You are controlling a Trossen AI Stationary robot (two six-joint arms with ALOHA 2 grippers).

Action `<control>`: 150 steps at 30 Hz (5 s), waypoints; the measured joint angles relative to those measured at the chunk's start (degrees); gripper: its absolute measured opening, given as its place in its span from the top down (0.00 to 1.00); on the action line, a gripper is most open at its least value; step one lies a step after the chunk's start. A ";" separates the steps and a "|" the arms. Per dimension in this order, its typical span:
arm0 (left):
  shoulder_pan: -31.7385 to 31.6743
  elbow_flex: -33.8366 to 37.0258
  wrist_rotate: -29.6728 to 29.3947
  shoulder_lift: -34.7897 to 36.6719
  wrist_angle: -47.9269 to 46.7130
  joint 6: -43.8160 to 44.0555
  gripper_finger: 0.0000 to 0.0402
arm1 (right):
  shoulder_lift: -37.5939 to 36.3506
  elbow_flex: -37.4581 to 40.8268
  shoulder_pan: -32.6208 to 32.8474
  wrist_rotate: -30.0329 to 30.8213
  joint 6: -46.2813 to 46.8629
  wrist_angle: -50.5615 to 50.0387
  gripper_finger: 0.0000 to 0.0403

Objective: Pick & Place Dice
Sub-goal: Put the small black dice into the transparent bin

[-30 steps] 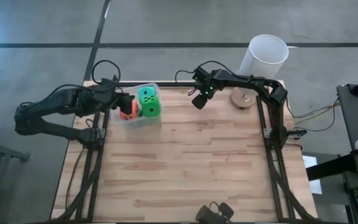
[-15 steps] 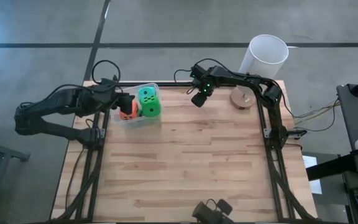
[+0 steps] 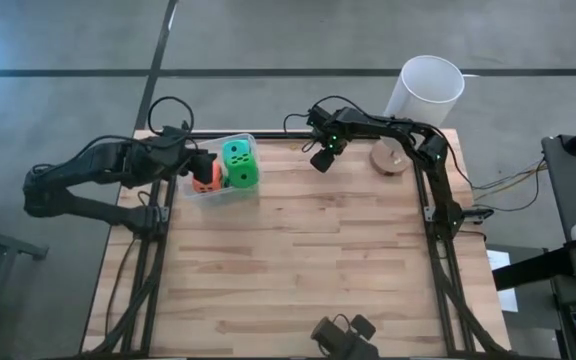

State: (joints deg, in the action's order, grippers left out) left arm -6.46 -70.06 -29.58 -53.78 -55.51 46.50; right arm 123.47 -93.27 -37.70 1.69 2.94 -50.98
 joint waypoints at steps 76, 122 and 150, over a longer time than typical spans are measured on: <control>0.02 0.00 0.99 0.02 2.11 5.07 0.59 | -33.23 -0.74 20.15 -0.41 -6.12 25.11 0.90; -0.04 0.07 22.78 -4.05 26.25 13.53 0.69 | -21.58 -0.15 28.62 -14.34 -24.33 59.57 0.89; -0.02 0.09 25.12 -6.10 29.10 12.03 0.82 | -21.61 -0.09 29.32 -15.84 -24.61 59.67 0.89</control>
State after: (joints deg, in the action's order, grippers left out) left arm -6.48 -69.97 -4.47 -59.88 -26.41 58.53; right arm 101.86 -93.36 -8.38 -14.15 -21.67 8.69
